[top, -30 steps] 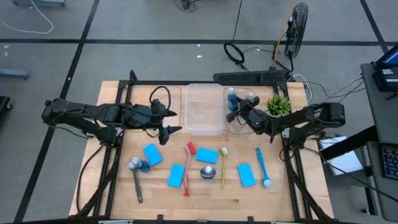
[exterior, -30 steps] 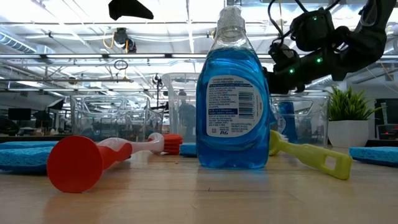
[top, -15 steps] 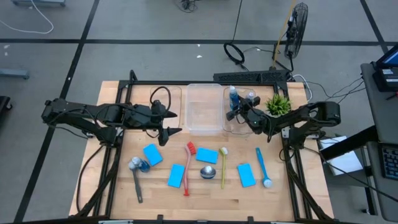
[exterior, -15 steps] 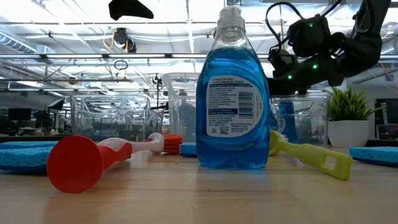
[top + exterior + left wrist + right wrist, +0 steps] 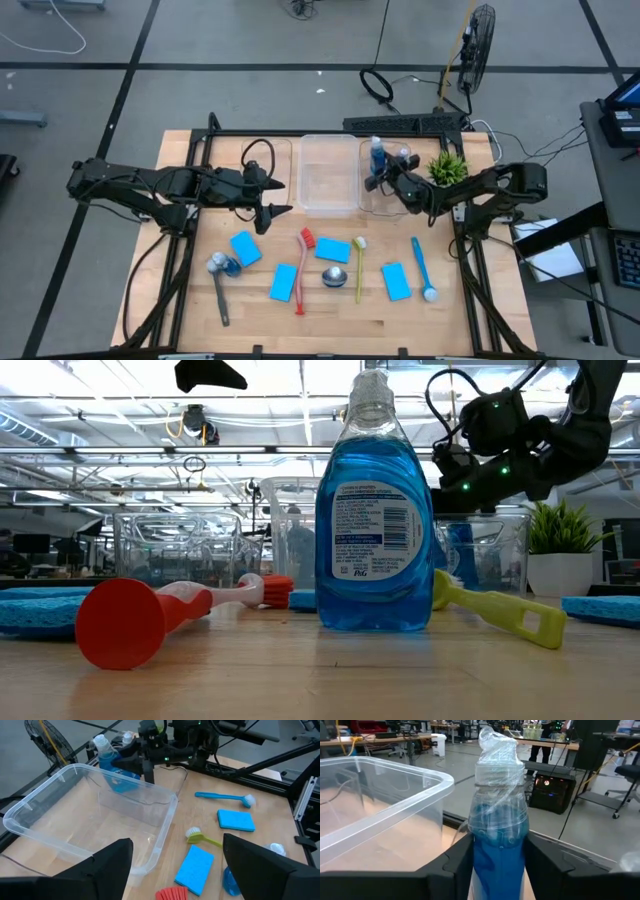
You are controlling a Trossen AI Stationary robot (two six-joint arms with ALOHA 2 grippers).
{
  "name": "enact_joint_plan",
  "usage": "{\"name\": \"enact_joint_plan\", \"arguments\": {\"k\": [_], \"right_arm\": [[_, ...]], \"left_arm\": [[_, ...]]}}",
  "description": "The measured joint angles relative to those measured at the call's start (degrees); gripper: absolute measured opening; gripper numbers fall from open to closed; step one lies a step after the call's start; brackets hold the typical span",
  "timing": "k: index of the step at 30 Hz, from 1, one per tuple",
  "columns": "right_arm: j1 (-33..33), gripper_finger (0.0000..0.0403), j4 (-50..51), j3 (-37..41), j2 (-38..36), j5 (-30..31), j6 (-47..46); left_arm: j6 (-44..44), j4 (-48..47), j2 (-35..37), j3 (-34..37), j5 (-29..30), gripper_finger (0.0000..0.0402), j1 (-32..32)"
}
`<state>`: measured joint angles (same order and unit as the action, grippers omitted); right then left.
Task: Pick & Place Kitchen Sink Supplies
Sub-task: Put the dishwashing liquid into the right transparent bin
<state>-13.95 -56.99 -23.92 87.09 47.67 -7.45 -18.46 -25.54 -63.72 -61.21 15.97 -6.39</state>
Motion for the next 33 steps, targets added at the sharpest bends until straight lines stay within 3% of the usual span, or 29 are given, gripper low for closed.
{"name": "enact_joint_plan", "arguments": {"k": [7,15,25,33], "right_arm": [[-0.35,0.0175,0.13,0.00,0.00,-4.58,0.75],[-0.37,0.0176,-0.57,-0.02,-0.07,-4.25,0.80],[-0.37,0.0179,-0.60,-0.02,-0.07,-4.23,1.06],[-0.37,0.0185,-7.36,0.00,-0.82,-4.25,7.85]], "left_arm": [[0.02,0.00,0.00,0.00,-0.01,0.0317,0.00],[0.12,-0.01,0.00,-0.02,-0.01,0.0328,0.00],[0.09,0.00,0.00,-0.02,0.01,0.0310,0.00],[0.06,0.00,0.00,-0.02,-0.01,0.0311,0.00]]}}
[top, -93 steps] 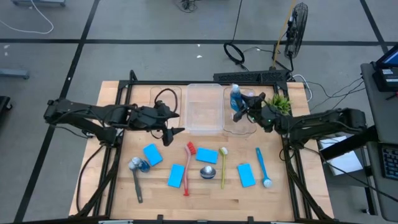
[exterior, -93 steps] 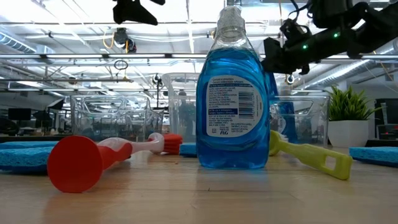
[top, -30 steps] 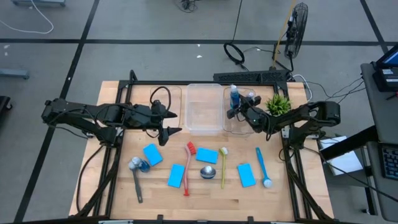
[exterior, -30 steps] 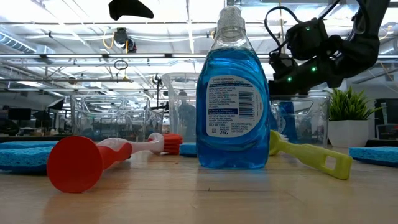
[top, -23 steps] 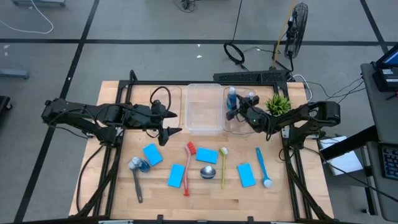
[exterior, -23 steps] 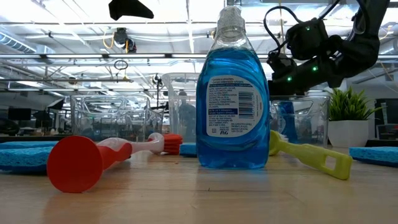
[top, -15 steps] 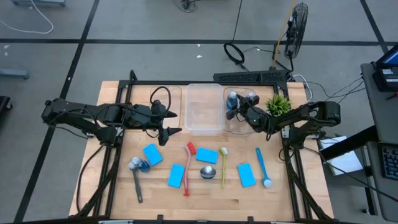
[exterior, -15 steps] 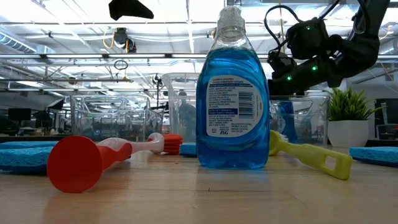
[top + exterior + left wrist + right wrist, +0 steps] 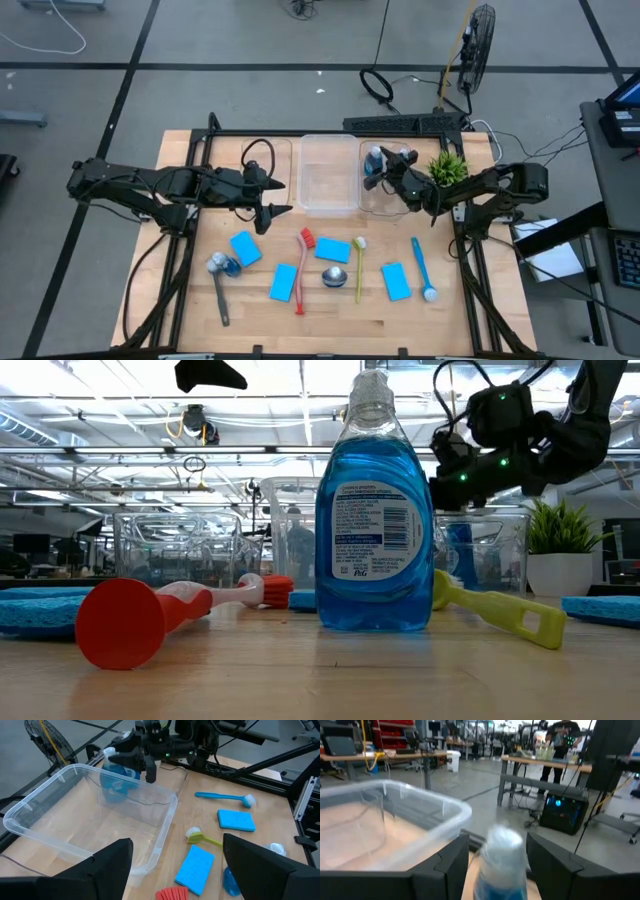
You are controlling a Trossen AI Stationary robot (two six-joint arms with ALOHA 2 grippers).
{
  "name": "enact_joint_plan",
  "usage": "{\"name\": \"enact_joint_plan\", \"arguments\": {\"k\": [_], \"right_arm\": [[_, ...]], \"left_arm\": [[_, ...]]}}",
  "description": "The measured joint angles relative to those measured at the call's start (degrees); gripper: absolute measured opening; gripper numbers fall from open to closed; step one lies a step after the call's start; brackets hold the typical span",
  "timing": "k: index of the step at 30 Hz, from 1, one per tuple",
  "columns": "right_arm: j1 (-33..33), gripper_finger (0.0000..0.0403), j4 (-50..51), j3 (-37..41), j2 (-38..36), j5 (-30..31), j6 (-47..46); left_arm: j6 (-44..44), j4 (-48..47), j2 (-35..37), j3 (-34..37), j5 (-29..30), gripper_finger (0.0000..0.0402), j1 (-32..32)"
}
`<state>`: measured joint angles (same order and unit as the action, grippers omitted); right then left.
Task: Pick & Place Kitchen Sink Supplies
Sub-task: Put the dishwashing liquid into the right transparent bin
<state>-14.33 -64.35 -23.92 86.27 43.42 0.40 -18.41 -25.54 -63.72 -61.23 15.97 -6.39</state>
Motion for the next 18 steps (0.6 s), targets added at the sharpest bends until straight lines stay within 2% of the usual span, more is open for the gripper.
{"name": "enact_joint_plan", "arguments": {"k": [9,18], "right_arm": [[0.02,0.0184,-0.49,0.00,-8.72,0.00,7.16],[2.58,0.0179,-0.58,0.00,-21.16,-0.15,12.86]], "left_arm": [[0.10,0.00,0.00,0.00,0.00,0.0328,0.00],[0.23,0.02,0.00,0.00,0.00,0.0317,0.00]]}}
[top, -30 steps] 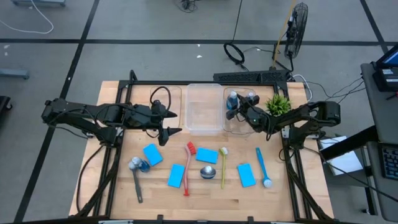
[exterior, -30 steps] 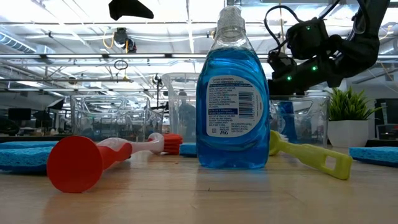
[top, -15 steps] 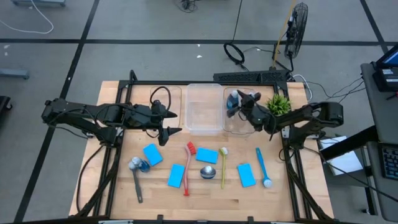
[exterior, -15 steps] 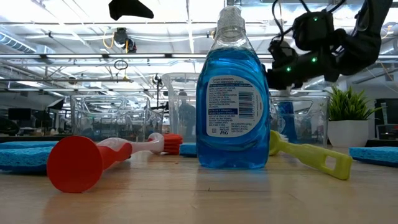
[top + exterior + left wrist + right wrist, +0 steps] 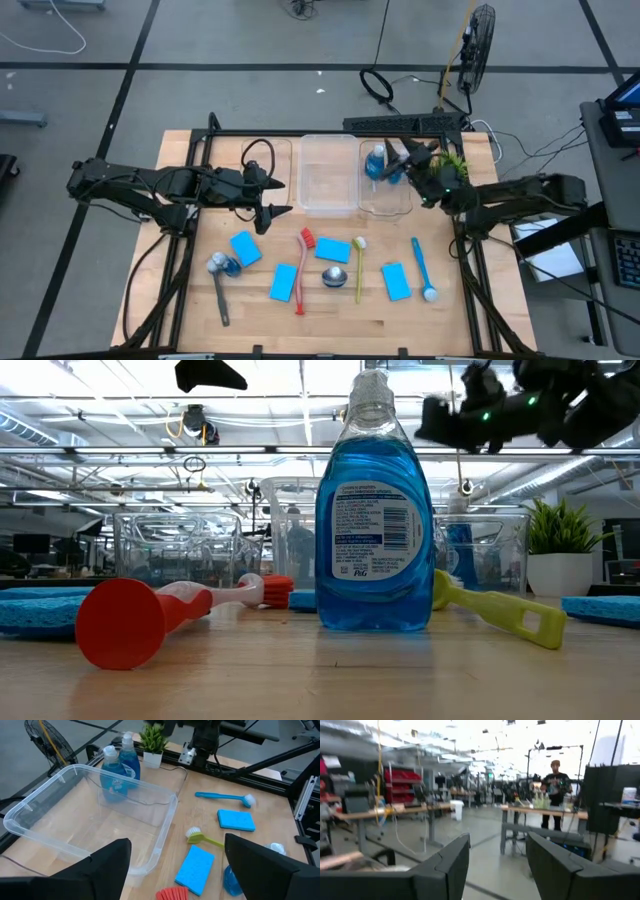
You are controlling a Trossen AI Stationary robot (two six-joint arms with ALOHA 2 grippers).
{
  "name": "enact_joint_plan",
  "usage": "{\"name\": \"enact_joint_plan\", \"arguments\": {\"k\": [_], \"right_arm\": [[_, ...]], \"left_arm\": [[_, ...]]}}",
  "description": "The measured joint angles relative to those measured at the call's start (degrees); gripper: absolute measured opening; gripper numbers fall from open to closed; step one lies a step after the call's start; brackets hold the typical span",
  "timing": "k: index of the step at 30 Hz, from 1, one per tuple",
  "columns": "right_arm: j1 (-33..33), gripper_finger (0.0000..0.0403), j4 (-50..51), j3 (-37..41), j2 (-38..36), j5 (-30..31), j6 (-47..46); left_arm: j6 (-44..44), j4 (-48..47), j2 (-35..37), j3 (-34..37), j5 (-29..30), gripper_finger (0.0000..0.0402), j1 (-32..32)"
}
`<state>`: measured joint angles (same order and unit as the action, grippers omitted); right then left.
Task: Pick & Place Kitchen Sink Supplies
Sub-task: Put the dishwashing liquid into the right transparent bin
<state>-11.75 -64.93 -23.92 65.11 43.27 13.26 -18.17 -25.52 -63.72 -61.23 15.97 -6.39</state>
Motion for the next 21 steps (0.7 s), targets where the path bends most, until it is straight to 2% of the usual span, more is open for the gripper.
{"name": "enact_joint_plan", "arguments": {"k": [9,21], "right_arm": [[7.88,0.0164,0.64,0.00,-11.30,-0.02,6.94],[20.89,0.0166,10.71,0.00,-21.73,0.11,8.52]], "left_arm": [[-1.86,0.09,0.00,-0.02,0.00,0.0306,0.00],[-1.85,0.15,0.00,-0.02,0.00,0.0323,-0.01]]}}
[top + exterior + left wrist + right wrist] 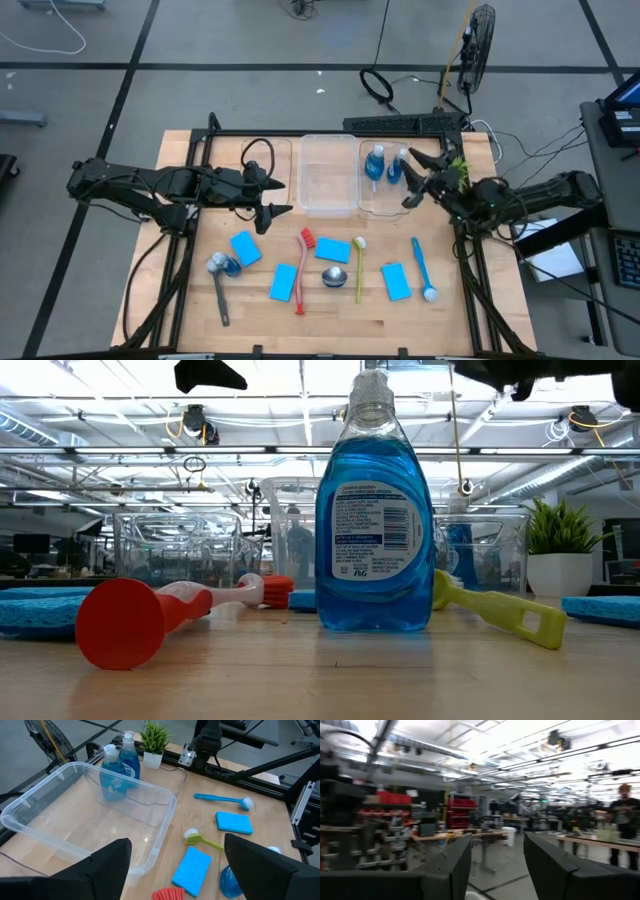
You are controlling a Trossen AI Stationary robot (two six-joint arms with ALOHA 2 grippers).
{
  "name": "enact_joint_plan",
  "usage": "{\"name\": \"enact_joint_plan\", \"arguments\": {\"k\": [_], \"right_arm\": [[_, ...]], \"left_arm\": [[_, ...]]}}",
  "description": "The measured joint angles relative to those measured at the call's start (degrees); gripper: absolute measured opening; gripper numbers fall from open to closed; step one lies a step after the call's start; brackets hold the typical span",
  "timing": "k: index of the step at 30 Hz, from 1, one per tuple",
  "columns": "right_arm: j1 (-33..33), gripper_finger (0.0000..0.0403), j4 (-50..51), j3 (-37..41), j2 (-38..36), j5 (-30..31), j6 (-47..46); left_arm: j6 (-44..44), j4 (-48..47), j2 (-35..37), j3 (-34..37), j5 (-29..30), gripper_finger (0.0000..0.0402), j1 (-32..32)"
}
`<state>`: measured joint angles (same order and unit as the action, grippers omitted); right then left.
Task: Pick & Place Kitchen Sink Supplies
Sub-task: Put the dishwashing liquid into the right transparent bin
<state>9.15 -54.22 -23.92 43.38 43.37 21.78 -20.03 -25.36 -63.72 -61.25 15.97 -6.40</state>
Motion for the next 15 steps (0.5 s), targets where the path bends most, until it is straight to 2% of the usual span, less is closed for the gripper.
{"name": "enact_joint_plan", "arguments": {"k": [8,15], "right_arm": [[8.11,0.0166,10.29,0.00,-5.56,0.02,-3.57],[12.80,0.0167,28.12,0.02,-10.95,-0.05,-15.59]], "left_arm": [[-0.09,0.00,0.00,0.00,0.00,0.0316,0.01],[-0.26,0.00,0.00,0.00,0.00,0.0306,0.01]]}}
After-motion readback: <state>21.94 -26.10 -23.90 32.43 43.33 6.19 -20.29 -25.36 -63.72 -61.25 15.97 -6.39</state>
